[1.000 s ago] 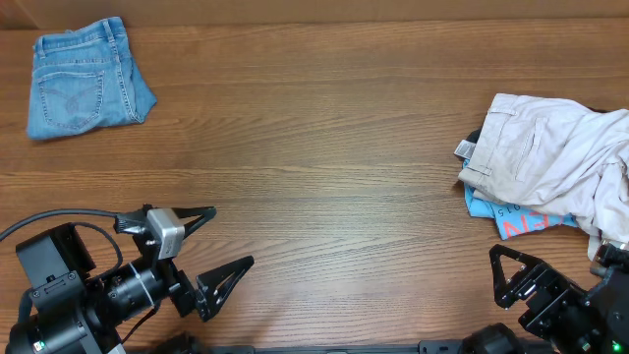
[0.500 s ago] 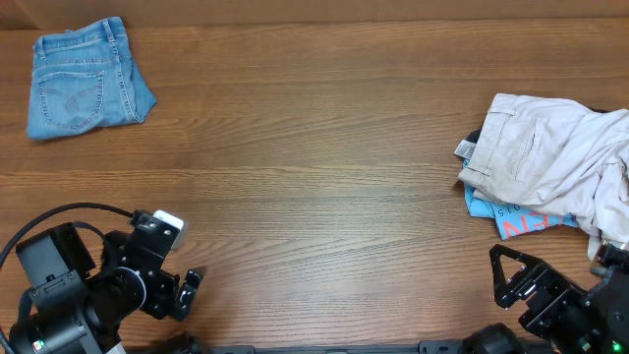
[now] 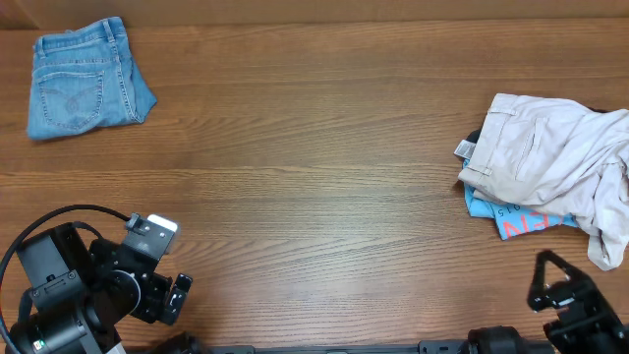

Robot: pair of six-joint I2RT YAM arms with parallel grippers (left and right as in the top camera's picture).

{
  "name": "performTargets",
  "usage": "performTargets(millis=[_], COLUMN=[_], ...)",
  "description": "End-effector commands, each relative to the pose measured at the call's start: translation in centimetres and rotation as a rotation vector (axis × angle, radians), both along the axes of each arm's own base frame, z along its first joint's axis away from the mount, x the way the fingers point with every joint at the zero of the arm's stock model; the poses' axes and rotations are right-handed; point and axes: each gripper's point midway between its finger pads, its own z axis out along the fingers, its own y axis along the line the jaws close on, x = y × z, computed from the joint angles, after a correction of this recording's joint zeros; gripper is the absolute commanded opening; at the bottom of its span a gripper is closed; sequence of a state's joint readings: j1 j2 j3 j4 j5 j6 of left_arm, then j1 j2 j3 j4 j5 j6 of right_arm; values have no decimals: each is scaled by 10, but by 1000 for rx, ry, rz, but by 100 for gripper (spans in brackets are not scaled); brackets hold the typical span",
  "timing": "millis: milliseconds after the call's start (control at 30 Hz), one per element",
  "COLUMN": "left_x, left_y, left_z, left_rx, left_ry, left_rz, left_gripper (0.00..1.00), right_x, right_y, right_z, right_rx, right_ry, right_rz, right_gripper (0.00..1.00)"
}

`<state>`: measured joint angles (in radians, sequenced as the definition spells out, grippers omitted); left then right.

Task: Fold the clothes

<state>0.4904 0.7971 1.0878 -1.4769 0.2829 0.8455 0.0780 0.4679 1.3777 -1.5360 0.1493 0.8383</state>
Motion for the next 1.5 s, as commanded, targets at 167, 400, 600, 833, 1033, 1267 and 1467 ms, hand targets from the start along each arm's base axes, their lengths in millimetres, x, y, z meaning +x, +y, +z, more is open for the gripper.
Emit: performTargets(millis=[167, 400, 600, 833, 1033, 1267, 1467], left_x=[-1, -1, -1, -1, 0, -1, -1], left_y=[0, 0, 0, 0, 0, 0, 0], left_z=[-2, -2, -2, -2, -2, -2, -2], left_rx=[8, 8, 8, 8, 8, 8, 8], left_ry=[7, 7, 7, 7, 8, 7, 7], left_rz=[-18, -18, -18, -18, -18, -18, -18], left_gripper=[100, 100, 100, 100, 100, 100, 100], right_x=[29, 100, 126, 143, 150, 152, 152], right_y=[-33, -18, -3, 0, 15, 22, 23], right_z=[-22, -72, -91, -106, -121, -161, -161], right_rx=[-80, -292, -365, -386, -498, -592, -591], right_ry=[-158, -363, -518, -630, -673, -516, -516], right_rz=[-197, -31, 55, 61, 170, 280, 284], right_gripper=[100, 100, 100, 100, 100, 100, 100])
